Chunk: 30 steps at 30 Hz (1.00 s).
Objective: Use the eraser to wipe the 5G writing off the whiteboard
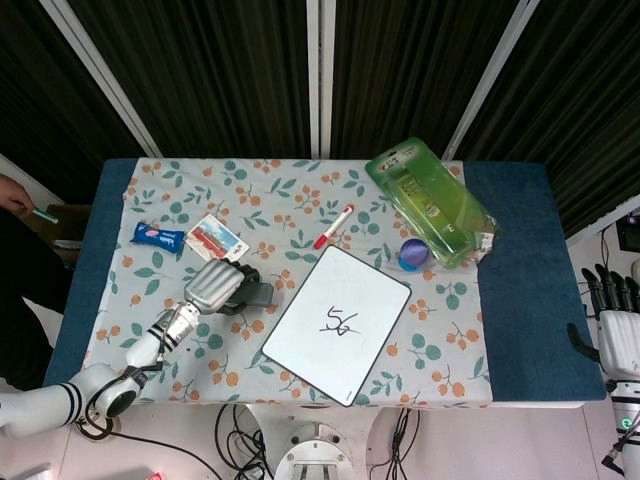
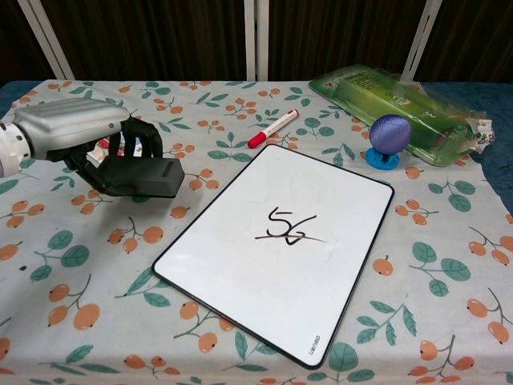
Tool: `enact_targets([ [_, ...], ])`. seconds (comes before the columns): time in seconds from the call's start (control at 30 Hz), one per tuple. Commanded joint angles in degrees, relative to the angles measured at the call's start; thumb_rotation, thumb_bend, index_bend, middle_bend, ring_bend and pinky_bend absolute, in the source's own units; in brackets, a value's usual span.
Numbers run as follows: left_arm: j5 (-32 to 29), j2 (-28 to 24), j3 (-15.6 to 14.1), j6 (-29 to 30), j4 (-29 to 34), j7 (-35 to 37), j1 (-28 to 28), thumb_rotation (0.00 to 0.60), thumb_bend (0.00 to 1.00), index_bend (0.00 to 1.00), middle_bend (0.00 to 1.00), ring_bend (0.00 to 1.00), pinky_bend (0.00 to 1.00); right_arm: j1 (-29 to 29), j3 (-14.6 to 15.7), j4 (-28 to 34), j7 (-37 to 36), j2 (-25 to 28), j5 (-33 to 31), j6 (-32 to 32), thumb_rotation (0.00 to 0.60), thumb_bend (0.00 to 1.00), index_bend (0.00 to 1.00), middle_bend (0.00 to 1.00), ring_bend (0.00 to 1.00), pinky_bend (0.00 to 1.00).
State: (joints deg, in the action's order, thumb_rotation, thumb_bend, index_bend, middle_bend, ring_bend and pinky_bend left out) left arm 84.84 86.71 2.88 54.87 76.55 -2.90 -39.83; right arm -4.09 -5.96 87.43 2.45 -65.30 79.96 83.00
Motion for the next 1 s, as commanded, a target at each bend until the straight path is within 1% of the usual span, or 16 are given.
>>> enact_targets([
  [0.03,0.3,0.5,0.2,-0.1,0.4,0.0,-0.6,0.600,0.45,0.54,0.49,0.48,0.57,0.1,0.0,-0.2,-0.3,0.0,0.0,0.1,0.600,0.26,0.00,0.00,0.00,0.00],
  [0.17,1.1,2.1,1.3,-0.9,2.3,-1.6,-2.8,0.600,0.45,0.54,0.49,0.48,0.57,0.1,0.1,-0.5,-0.8,-0.1,-0.1,-0.2,0.600,0.26,0.00,0.00,0.00,0.00],
  [0.33,1.5,4.3,1.9,-2.9,4.5,-4.8,-5.3,0.600,0.45,0.54,0.49,0.48,0.57,0.1,0.1,-0.7,-1.3,-0.1,0.3,0.1,0.600,0.26,0.00,0.00,0.00,0.00],
  [0.53,1.3,6.9,0.5,-4.5,6.9,-9.3,-6.2,0.600,0.45,0.55,0.49,0.48,0.57,0.3,0.0,-1.4,-2.5,0.2,0.1,0.0,0.600,0.26,0.00,0.00,0.00,0.00],
  [0.7,0.9,9.0,-0.7,-5.8,6.8,-12.2,-6.7,0.600,0.45,0.55,0.49,0.48,0.57,0.4,-0.1,-1.9,-3.6,0.4,0.3,0.2,0.600,0.26,0.00,0.00,0.00,0.00],
  [1.0,0.6,12.0,-0.4,-5.4,5.2,-14.8,-7.3,0.600,0.45,0.56,0.50,0.48,0.57,0.6,0.2,-2.5,-4.6,0.6,0.4,0.1,0.600,0.26,0.00,0.00,0.00,0.00],
])
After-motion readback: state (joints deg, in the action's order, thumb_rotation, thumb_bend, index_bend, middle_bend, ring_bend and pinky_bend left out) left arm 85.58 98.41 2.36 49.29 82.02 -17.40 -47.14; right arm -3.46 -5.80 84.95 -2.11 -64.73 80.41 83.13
